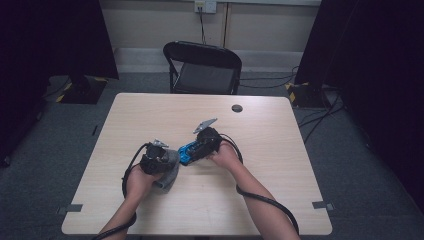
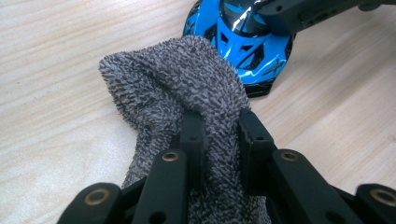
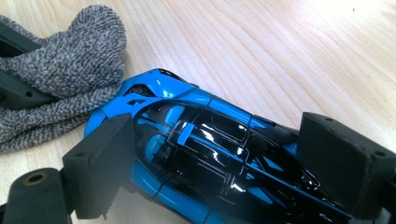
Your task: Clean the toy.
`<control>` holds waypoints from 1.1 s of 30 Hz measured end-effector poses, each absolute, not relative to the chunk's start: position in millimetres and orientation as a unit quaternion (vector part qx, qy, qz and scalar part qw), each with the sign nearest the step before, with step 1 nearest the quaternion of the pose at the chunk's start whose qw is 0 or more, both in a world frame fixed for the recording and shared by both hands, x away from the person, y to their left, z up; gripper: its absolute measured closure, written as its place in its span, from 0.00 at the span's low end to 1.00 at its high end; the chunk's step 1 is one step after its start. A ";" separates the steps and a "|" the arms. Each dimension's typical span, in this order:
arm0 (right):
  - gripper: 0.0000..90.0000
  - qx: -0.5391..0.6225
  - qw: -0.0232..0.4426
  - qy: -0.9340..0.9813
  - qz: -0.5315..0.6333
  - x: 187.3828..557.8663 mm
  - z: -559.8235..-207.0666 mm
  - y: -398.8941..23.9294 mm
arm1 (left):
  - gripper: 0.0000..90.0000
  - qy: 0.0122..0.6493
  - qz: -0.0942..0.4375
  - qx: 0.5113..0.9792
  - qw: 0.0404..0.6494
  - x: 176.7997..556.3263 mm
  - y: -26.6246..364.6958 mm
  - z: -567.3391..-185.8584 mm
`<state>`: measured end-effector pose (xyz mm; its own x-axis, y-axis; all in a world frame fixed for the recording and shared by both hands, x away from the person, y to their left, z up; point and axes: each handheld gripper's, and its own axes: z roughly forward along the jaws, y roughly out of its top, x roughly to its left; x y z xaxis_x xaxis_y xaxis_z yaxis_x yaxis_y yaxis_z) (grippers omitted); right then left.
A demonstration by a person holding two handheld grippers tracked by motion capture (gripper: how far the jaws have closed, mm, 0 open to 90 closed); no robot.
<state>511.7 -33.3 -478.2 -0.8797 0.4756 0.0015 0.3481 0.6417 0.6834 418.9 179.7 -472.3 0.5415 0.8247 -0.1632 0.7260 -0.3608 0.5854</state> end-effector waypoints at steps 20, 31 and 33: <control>0.12 0.230 0.091 0.901 0.356 511.4 -478.3 -33.2 | 0.83 0.446 0.065 0.836 0.313 407.1 166.2 -472.4; 0.12 0.231 0.092 0.901 0.357 511.3 -478.4 -33.3 | 0.82 0.433 0.055 0.844 0.313 405.2 156.2 -472.3; 0.12 0.230 0.091 0.901 0.357 511.4 -478.5 -33.3 | 0.82 0.432 0.055 0.844 0.313 405.1 156.1 -472.4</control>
<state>511.4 -33.3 -478.5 -0.8771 0.4804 -0.0001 0.3499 0.6390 0.6850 405.1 156.1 -472.4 0.6202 0.7642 -0.1770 0.6948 -0.4305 0.5762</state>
